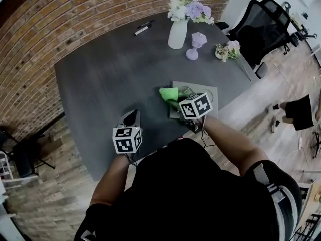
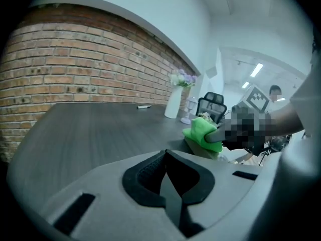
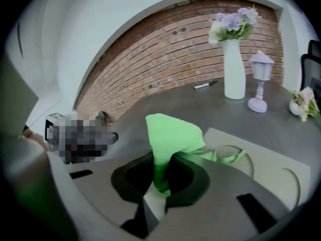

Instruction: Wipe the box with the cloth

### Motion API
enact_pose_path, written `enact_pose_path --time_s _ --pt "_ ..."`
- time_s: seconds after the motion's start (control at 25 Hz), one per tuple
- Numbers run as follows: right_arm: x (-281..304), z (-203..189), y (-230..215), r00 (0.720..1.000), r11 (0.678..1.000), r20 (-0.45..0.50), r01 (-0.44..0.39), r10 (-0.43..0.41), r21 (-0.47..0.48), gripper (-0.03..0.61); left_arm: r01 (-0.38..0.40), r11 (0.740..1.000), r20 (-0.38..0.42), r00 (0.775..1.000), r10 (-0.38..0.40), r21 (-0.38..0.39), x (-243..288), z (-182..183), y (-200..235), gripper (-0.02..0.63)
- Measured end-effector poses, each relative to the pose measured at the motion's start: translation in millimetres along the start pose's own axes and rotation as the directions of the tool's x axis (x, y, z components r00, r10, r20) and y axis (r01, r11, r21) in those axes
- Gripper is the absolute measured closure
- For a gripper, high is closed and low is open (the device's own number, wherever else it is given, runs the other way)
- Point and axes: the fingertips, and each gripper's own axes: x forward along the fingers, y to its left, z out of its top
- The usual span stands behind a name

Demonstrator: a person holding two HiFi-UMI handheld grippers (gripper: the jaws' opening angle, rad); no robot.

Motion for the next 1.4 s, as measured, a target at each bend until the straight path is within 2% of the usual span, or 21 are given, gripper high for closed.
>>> enact_pose_path --time_s 0.16,0.32,0.44,0.56,0.64,0.84,0.92,1.04,1.12,1.24,1.4 --pt "16.3 8.8 42.7 0.994 0.992 -0.013 -0.106 0.106 -0.061 0.534 -0.039 0.999 0.013 0.999 0.039 -0.02 -6.4 -0.3 13.6 0.606" --pt "10.9 12.5 50.2 0.992 0.99 0.006 -0.123 0.123 -0.071 0.534 -0.022 1.0 0.008 1.0 0.022 -0.023 2.0 -1.4 9.8 0.606" --pt "-5.6 3.1 25.8 0.998 0.997 0.01 -0.065 0.065 -0.048 0.534 0.028 1.0 -0.001 1.0 -0.028 -0.003 17.4 3.9 -6.2 0.606" --pt "-32.5 -19.5 -20.4 0.999 0.999 0.014 0.045 -0.045 0.027 0.534 0.102 0.994 -0.016 0.995 -0.102 0.037 37.6 9.7 -32.6 0.606" --pt "-57.0 -40.3 -54.7 0.991 0.987 0.015 0.133 -0.134 0.091 0.534 0.159 0.985 -0.034 0.987 -0.157 0.07 53.2 11.0 -53.8 0.606" --pt "-135.2 -101.9 -120.5 0.942 0.917 -0.015 0.329 -0.334 0.226 0.534 0.279 0.951 -0.071 0.96 -0.272 0.13 81.3 18.1 -103.6 0.606" --pt "-170.4 -124.3 -137.6 0.913 0.874 -0.029 0.398 -0.407 0.277 0.534 0.322 0.935 -0.074 0.946 -0.314 0.15 85.9 23.4 -123.0 0.606" --pt "-218.3 -146.7 -157.0 0.855 0.798 -0.06 0.504 -0.515 0.329 0.533 0.367 0.912 -0.089 0.93 -0.357 0.182 89.7 25.4 -143.3 0.606" --pt "-235.2 -150.4 -161.5 0.833 0.772 -0.065 0.536 -0.55 0.34 0.534 0.37 0.91 -0.099 0.929 -0.358 0.184 90.2 23.1 -145.3 0.606" --pt "-234.3 -144.5 -154.9 0.837 0.787 -0.063 0.534 -0.543 0.308 0.534 0.352 0.918 -0.108 0.935 -0.337 0.183 85.5 18.8 -140.2 0.606" --pt "-188.9 -129.1 -119.8 0.895 0.874 -0.079 0.447 -0.44 0.192 0.534 0.302 0.938 -0.106 0.952 -0.287 0.169 69.9 11.7 -121.7 0.606"
